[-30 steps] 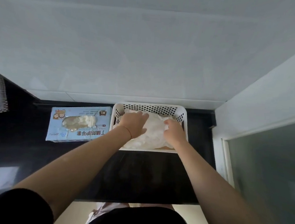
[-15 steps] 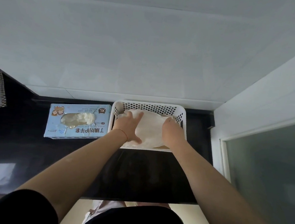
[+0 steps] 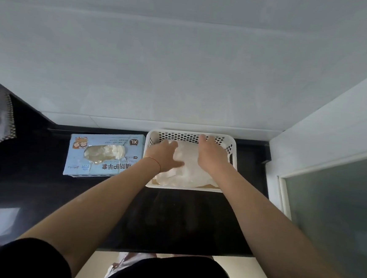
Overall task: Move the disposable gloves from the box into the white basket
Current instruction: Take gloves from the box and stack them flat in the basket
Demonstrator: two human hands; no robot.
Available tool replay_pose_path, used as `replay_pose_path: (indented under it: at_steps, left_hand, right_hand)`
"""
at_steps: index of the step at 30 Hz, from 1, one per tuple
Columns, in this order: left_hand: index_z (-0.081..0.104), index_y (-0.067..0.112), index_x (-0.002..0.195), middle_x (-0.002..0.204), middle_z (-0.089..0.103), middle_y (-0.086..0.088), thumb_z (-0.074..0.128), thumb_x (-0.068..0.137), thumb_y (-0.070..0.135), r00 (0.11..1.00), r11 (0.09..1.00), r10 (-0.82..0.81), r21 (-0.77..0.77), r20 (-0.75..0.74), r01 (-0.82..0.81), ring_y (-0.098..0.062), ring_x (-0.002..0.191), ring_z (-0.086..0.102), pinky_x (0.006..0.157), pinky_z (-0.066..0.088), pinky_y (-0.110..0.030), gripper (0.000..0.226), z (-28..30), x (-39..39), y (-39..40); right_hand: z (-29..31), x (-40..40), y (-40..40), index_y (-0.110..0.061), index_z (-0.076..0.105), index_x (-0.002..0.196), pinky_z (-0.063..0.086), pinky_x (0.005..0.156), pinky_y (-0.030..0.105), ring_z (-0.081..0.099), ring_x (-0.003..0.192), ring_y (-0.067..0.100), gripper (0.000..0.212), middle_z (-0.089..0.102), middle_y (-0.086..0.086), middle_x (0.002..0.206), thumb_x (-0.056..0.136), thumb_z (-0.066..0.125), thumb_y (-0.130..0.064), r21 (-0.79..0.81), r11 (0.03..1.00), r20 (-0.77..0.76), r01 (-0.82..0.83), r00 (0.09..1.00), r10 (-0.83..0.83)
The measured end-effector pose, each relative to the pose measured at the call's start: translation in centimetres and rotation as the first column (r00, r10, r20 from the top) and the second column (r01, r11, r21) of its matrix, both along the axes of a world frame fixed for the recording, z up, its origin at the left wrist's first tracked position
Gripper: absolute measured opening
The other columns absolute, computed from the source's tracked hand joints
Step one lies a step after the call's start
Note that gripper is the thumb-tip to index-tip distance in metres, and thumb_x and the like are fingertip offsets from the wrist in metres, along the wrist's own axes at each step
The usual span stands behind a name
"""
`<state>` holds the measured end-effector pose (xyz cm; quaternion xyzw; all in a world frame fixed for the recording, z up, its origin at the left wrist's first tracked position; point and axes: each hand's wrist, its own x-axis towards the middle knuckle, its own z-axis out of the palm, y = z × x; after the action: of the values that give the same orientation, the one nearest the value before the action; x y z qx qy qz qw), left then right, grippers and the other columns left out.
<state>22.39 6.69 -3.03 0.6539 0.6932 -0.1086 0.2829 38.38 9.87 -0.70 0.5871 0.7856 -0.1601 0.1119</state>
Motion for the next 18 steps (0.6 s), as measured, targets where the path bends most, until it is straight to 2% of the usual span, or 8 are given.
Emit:
replay_pose_path:
  at_steps: [2, 4, 6, 9, 11, 13, 16, 18]
  left_hand:
    - [0.061, 0.017, 0.112, 0.114, 0.062, -0.006, 0.049, 0.096, 0.043, 0.993, 0.979, 0.107, 0.173, 0.041, -0.112, -0.025, 0.097, 0.061, 0.074, 0.048, -0.032, 0.033, 1.6, -1.1, 0.2]
    - [0.061, 0.014, 0.090, 0.097, 0.066, -0.006, 0.045, 0.094, 0.032, 0.982, 0.944, 0.182, 0.271, 0.046, -0.187, -0.026, 0.083, 0.062, 0.066, 0.047, -0.031, 0.025, 2.6, -3.2, 0.0]
    - [0.064, 0.015, 0.091, 0.092, 0.067, -0.004, 0.047, 0.093, 0.031, 0.975, 0.918, 0.219, 0.328, 0.047, -0.222, -0.026, 0.080, 0.062, 0.064, 0.046, -0.030, 0.023, 2.8, -5.7, -0.5]
    - [0.064, 0.018, 0.105, 0.103, 0.062, -0.002, 0.054, 0.092, 0.035, 0.966, 0.876, 0.239, 0.407, 0.100, -0.259, -0.023, 0.091, 0.059, 0.070, 0.046, -0.031, 0.024, 2.2, -10.3, -1.9]
    - [0.057, 0.019, 0.122, 0.117, 0.056, -0.005, 0.062, 0.086, 0.043, 0.975, 0.888, 0.196, 0.403, 0.103, -0.221, -0.024, 0.108, 0.053, 0.087, 0.046, -0.037, 0.044, 1.5, -13.4, -3.1]
    - [0.044, 0.022, 0.138, 0.133, 0.048, -0.005, 0.067, 0.078, 0.054, 0.984, 0.924, 0.162, 0.340, 0.069, -0.175, -0.025, 0.124, 0.044, 0.102, 0.038, -0.042, 0.071, 1.1, -15.9, -4.4]
    - [0.017, 0.032, 0.152, 0.155, 0.026, -0.004, 0.074, 0.061, 0.072, 0.996, 0.981, 0.087, 0.178, -0.019, -0.082, -0.027, 0.143, 0.022, 0.113, 0.026, -0.052, 0.114, 0.6, -19.0, -6.2]
    - [-0.001, 0.038, 0.153, 0.162, 0.006, -0.006, 0.078, 0.055, 0.072, 0.995, 0.998, 0.005, 0.056, -0.099, 0.001, -0.031, 0.149, 0.005, 0.114, 0.018, -0.060, 0.130, 0.1, -20.5, -7.0]
  right_hand:
    - [0.7, -2.2, 0.1, -0.006, 0.045, 0.120, 0.038, 0.058, 0.034, 0.059, 0.077, 0.028, 0.029, 0.054, 0.013, 0.108, 0.092, 0.047, 0.000, 0.083, 0.996, -0.105, -0.031, 0.994, 0.039]
    - [1.1, -4.9, -0.1, -0.006, 0.050, 0.111, 0.035, 0.056, 0.031, 0.052, 0.068, 0.022, 0.018, 0.056, 0.009, 0.099, 0.093, 0.047, -0.003, 0.145, 0.987, -0.181, -0.064, 0.979, 0.091]
    - [1.3, -7.4, -0.6, -0.006, 0.054, 0.105, 0.035, 0.058, 0.031, 0.049, 0.068, 0.020, 0.012, 0.055, 0.005, 0.094, 0.094, 0.049, -0.009, 0.185, 0.978, -0.225, -0.099, 0.964, 0.140]
    - [1.2, -11.2, -1.7, -0.007, 0.058, 0.096, 0.041, 0.064, 0.033, 0.053, 0.076, 0.021, 0.013, 0.055, 0.004, 0.092, 0.096, 0.047, -0.014, 0.191, 0.971, -0.281, -0.144, 0.940, 0.195]
    - [0.7, -13.6, -2.6, -0.009, 0.062, 0.091, 0.047, 0.076, 0.035, 0.054, 0.081, 0.020, 0.017, 0.057, 0.003, 0.091, 0.097, 0.048, -0.017, 0.189, 0.964, -0.284, -0.187, 0.929, 0.236]
    - [0.0, -15.7, -3.4, -0.011, 0.064, 0.093, 0.045, 0.085, 0.039, 0.055, 0.089, 0.021, 0.020, 0.059, 0.003, 0.093, 0.097, 0.048, -0.021, 0.173, 0.962, -0.267, -0.212, 0.930, 0.253]
    - [-0.9, -18.8, -4.5, -0.015, 0.064, 0.103, 0.039, 0.090, 0.041, 0.055, 0.104, 0.024, 0.025, 0.060, 0.003, 0.103, 0.097, 0.049, -0.034, 0.116, 0.974, -0.157, -0.193, 0.965, 0.210]
    - [-1.5, -20.1, -5.1, -0.015, 0.060, 0.110, 0.040, 0.092, 0.043, 0.054, 0.109, 0.025, 0.034, 0.060, 0.004, 0.109, 0.094, 0.054, -0.044, 0.074, 0.985, -0.077, -0.153, 0.984, 0.159]
